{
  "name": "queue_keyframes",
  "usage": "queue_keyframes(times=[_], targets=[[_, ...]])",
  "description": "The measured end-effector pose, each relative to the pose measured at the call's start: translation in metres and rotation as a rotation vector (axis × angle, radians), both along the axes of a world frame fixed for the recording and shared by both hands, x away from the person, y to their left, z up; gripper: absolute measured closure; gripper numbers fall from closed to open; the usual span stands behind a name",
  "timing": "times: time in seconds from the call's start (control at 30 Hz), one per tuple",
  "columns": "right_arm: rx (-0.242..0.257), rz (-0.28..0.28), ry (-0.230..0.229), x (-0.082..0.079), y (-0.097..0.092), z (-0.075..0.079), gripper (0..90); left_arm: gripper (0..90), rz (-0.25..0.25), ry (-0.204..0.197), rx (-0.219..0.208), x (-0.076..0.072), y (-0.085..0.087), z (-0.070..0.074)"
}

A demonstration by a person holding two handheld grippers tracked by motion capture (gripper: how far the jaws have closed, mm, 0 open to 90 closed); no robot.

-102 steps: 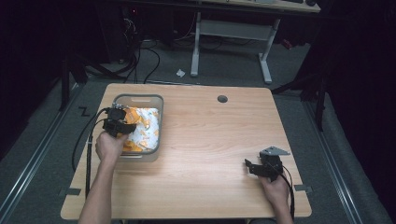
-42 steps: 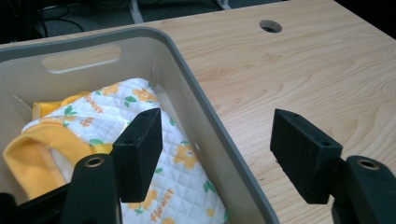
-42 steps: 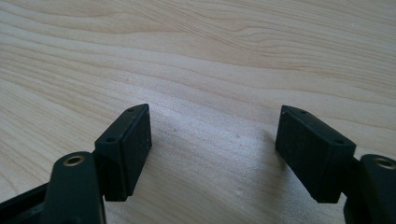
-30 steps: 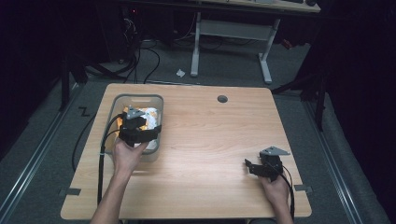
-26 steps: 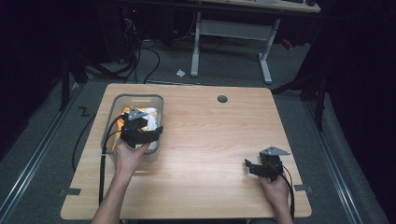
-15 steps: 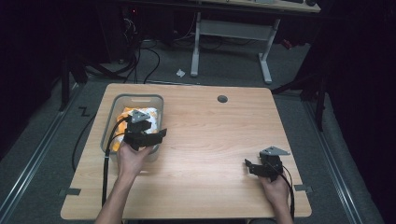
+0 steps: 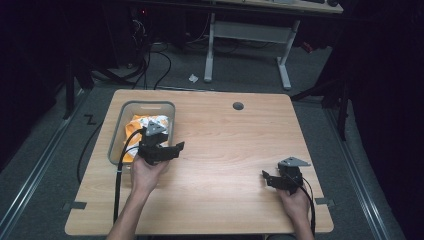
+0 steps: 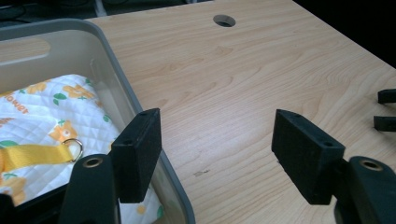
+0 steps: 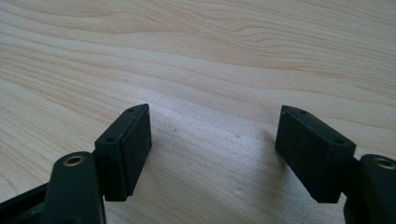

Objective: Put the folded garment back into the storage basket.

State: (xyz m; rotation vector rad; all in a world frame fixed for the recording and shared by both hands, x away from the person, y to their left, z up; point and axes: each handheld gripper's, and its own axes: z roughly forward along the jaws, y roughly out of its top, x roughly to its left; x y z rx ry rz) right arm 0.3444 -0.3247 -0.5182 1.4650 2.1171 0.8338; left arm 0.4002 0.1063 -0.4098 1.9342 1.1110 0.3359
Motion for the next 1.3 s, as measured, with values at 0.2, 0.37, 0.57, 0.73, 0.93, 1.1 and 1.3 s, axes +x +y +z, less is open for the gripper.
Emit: queue_keyframes(times=[0.2,0.37,0.57,0.73,0.93,1.1,1.3], targets=[[0.000,0.000,0.000,0.000,0.000,0.000,27.2,33.6,-0.016,0.006,-0.015,-0.003,-0.007,-0.003],[0.000,0.000,0.000,0.000,0.000,0.000,27.2,33.6,-0.031,0.012,-0.011,-0.004,-0.012,-0.005],[0.000,0.000,0.000,0.000,0.000,0.000,27.2,33.7,-0.047,0.013,-0.018,-0.006,-0.018,-0.006],[0.000,0.000,0.000,0.000,0.000,0.000,27.2,33.8,-0.070,0.015,-0.010,-0.009,-0.027,-0.008],[0.000,0.000,0.000,0.000,0.000,0.000,27.2,33.8,-0.077,0.021,-0.022,-0.010,-0.032,-0.012],[-0.001,0.000,0.000,0.000,0.000,0.000,27.2,34.0,-0.085,0.032,-0.025,-0.011,-0.035,-0.016],[0.000,0.000,0.000,0.000,0.000,0.000,27.2,34.0,-0.097,0.041,-0.027,-0.012,-0.040,-0.021]])
